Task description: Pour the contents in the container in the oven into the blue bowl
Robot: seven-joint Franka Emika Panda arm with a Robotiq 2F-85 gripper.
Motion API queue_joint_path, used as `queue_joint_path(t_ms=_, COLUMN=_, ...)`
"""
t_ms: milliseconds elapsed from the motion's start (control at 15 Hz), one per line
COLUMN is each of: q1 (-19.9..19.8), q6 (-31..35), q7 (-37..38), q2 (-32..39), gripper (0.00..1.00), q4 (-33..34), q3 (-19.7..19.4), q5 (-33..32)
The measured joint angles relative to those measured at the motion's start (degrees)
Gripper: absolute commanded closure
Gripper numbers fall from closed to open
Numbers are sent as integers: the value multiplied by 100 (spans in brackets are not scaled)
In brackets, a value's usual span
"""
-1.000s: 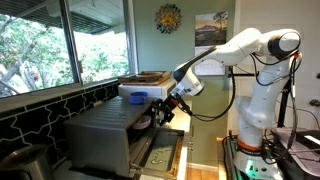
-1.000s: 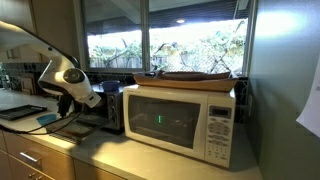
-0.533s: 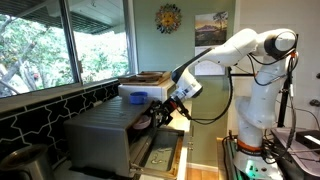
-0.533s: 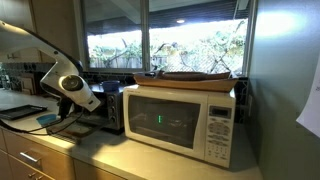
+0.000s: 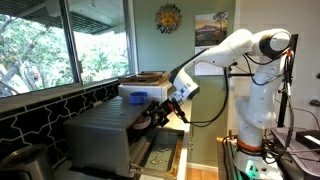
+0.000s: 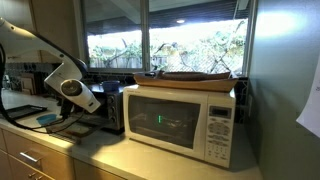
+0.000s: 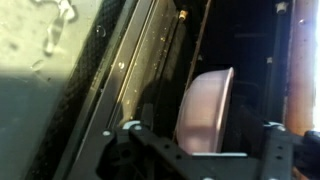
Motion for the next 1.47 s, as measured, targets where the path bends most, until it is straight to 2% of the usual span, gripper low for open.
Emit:
queue_joint_path(t_ms=67, q1=0, q6=0, q7=-67, q2=48, gripper=24, q4=34, q3=8, q5=107)
queue_joint_path(t_ms=267, q1=-1, q6=2, q7=-316, q2=143, gripper=27, q4=80, q3=23, q5=390)
queue_joint_path(t_ms=533, q1=-1, q6=23, q7=-572, q2=176, gripper=36, q4=79, q3=38, q5=658)
queue_joint_path(t_ms=600, q1=-4, q6=43, q7=-618, q2=191, gripper=43, q4=83, q3=38, q5=719)
queue_joint_path(t_ms=667, q1=-13, q6=76, q7=-655, q2=212, gripper=45, q4=101, q3=38, q5=791)
queue_joint_path(t_ms=733, q1=-22, q6=106, q7=-696, q2=239, gripper=54, q4=119, q3=38, q5=861)
queue_joint_path(t_ms=867, q1=-44, q6=149, q7=-758, q2=287, gripper=55, q4=173, q3=37, q5=997)
queue_joint_path(t_ms=933, q1=-48, q6=178, q7=-784, q2=312, gripper=61, q4=200, q3=37, q5=1049)
queue_joint_path(t_ms=1000, q1=-51, q6=195, q7=-805, q2=333, gripper=58, q4=227, q3=37, q5=1105)
queue_joint_path(t_ms=1067, q1=-55, q6=210, q7=-829, q2=351, gripper=68, q4=243, q3=37, q5=1141)
queue_joint_path(t_ms=1133, q1=-62, q6=213, q7=-855, q2=364, gripper=67, q4=254, q3=37, q5=1182)
queue_joint_path(t_ms=1267, q1=-79, q6=222, q7=-893, q2=370, gripper=75, q4=258, q3=35, q5=1224)
queue_joint_path(t_ms=1333, q1=-85, q6=237, q7=-894, q2=371, gripper=71, q4=252, q3=35, q5=1224)
queue_joint_path(t_ms=1467, q1=-91, q6=261, q7=-894, q2=372, gripper=76, q4=245, q3=34, q5=1224)
